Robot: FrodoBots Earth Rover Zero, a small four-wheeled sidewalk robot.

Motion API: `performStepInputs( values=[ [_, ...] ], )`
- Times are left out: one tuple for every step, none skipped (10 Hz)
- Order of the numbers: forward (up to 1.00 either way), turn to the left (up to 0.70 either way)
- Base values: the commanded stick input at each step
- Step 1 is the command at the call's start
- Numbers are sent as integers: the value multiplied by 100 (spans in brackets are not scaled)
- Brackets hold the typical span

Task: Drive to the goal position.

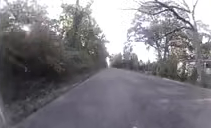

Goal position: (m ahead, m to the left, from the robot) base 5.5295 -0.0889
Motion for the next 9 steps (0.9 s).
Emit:
performStepInputs(
  values=[
    [70, 0],
    [70, 0],
    [70, 0],
    [70, 0],
    [70, 0],
    [70, 0],
    [70, 0],
    [70, 0],
    [70, 0]
  ],
)
